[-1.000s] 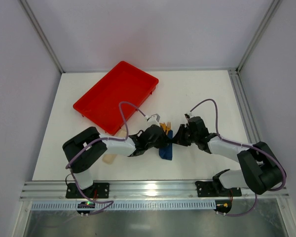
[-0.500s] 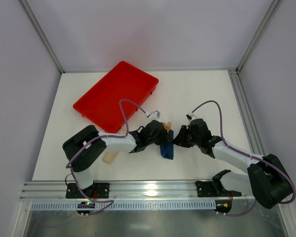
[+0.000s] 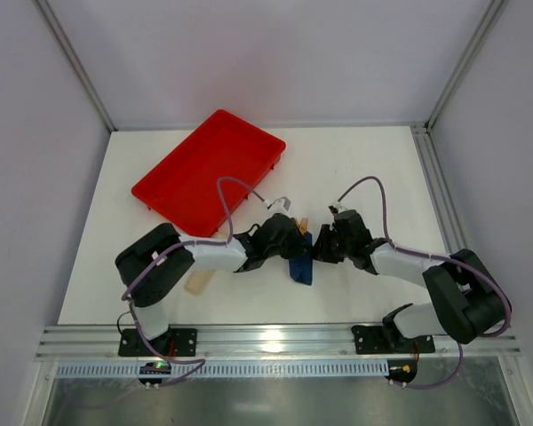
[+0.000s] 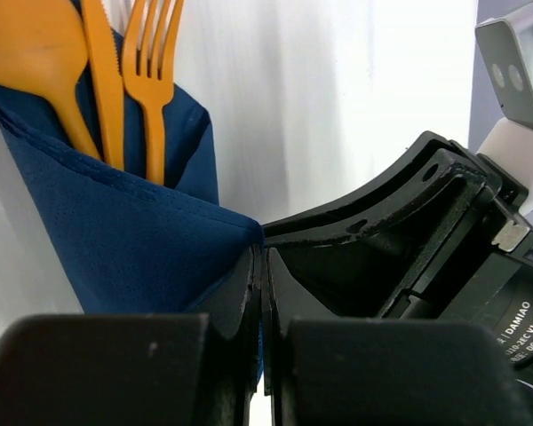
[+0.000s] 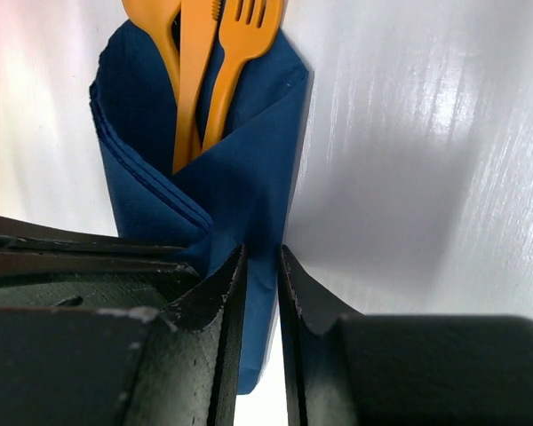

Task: Place the utensils on the paper napkin and roll it up
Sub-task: Roll the napkin at the center of the board.

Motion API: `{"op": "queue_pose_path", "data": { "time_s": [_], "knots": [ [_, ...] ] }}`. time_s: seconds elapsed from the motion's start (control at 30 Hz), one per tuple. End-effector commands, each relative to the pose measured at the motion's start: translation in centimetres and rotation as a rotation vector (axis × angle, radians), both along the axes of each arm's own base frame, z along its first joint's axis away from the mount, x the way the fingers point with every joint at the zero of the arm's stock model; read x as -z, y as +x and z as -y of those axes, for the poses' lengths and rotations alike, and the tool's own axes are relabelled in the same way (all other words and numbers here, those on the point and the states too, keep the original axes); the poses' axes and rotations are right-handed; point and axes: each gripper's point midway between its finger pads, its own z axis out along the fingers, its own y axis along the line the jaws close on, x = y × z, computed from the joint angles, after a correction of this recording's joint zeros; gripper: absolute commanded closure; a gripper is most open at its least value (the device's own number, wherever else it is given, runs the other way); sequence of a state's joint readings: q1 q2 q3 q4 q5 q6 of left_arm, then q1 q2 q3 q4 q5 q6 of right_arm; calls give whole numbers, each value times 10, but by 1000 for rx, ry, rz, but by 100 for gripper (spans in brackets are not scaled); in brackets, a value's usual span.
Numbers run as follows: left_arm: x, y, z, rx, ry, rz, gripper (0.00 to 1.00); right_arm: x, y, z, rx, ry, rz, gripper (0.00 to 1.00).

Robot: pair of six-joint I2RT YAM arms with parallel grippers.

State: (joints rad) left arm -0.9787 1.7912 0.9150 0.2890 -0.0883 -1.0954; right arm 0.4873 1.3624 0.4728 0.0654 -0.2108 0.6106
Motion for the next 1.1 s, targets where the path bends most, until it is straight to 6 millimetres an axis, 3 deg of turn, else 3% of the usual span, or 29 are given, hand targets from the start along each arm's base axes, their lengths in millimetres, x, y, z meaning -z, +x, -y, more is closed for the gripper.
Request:
{"op": "queue_pose_path", "data": {
  "time_s": [0.0, 0.23, 0.47, 0.73, 1.07],
  "knots": [
    [-15, 5, 18, 44, -77, 35, 100, -10, 13, -10, -38, 26, 75, 79],
    [-22, 5, 30, 71, -98, 26, 100, -12, 17, -21, -60, 64, 59, 82],
    [-9, 7, 29, 29, -87, -21, 100, -13, 15, -22, -76, 61, 44, 82],
    [-2, 21, 25, -38, -17, -14, 100, -3, 9, -13, -84, 19, 28, 81],
    [-6, 34, 38, -63, 23, -59, 99, 1, 3, 1, -50, -23, 32, 81]
  ]
}}
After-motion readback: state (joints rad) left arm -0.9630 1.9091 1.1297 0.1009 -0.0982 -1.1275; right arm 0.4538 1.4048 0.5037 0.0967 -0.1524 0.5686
